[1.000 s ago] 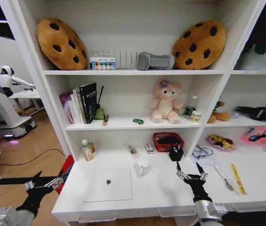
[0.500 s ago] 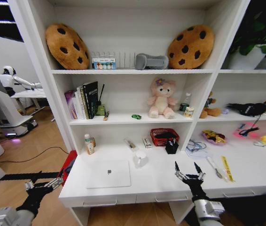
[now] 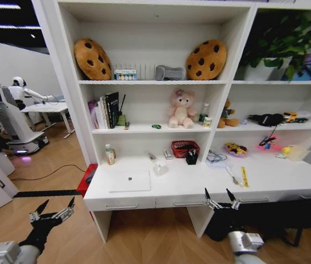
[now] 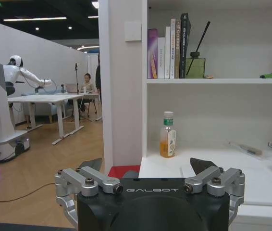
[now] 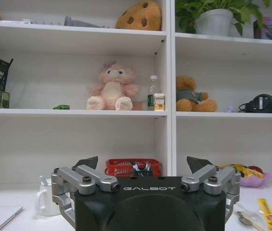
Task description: Organize the objects on the table.
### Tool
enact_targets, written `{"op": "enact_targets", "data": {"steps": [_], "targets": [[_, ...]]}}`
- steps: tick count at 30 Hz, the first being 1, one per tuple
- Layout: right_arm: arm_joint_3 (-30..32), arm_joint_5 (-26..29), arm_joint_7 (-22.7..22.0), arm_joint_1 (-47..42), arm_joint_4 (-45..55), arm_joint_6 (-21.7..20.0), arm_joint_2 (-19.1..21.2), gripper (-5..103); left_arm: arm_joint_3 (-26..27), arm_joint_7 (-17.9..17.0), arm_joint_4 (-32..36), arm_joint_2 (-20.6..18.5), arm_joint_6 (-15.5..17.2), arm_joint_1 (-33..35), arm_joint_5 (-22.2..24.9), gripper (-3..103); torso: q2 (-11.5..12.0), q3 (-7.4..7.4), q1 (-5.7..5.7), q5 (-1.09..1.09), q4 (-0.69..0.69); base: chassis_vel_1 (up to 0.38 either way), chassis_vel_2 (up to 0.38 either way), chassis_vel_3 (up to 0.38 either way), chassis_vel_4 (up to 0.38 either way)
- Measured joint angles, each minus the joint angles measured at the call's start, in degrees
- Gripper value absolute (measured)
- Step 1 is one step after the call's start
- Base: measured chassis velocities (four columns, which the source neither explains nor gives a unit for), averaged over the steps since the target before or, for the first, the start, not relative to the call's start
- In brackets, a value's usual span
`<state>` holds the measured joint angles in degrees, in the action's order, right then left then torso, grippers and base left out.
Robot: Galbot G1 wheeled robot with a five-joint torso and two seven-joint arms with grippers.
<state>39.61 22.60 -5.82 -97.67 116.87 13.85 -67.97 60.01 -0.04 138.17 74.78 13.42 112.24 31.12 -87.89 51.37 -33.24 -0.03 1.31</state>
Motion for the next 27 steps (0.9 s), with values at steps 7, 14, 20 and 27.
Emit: {"op": "enact_targets", "data": {"steps": [7,14,20,27], "targets": [[0.92,2.60,3.62,0.14,-1.29,0.13,2.19,100,0.01,-0.01,0.01,0.00,0.00,0.00,0.00,100,-0.01,-0.03,0.05,0.05,0.01,0.179,-0.163,-0.226,0.194],[-0.15,0.07,4.41,-0.56,-1.34,0.72,0.88,100,-0.01,0.02,0.01,0.00,0.00,-0.02,0.00,100,0.09,0.02,-0.09,0.02,-0.02,-0.048,0.008,0.067,-0.021],[0.60,-3.22,4.13,-1.53,-2.36,1.39,-1.39,100,0.00,0.01,0.01,0.00,0.00,-0.01,0.00,100,0.09,0.01,-0.08,0.02,-0.02,-0.012,0.044,0.045,-0.015],[1.21,-5.66,3.50,-3.21,-1.14,0.90,-2.54,100,0.00,0.01,0.01,0.00,0.00,0.00,0.00,100,0.05,-0.02,0.01,0.03,0.00,0.029,-0.016,-0.032,0.013]]}}
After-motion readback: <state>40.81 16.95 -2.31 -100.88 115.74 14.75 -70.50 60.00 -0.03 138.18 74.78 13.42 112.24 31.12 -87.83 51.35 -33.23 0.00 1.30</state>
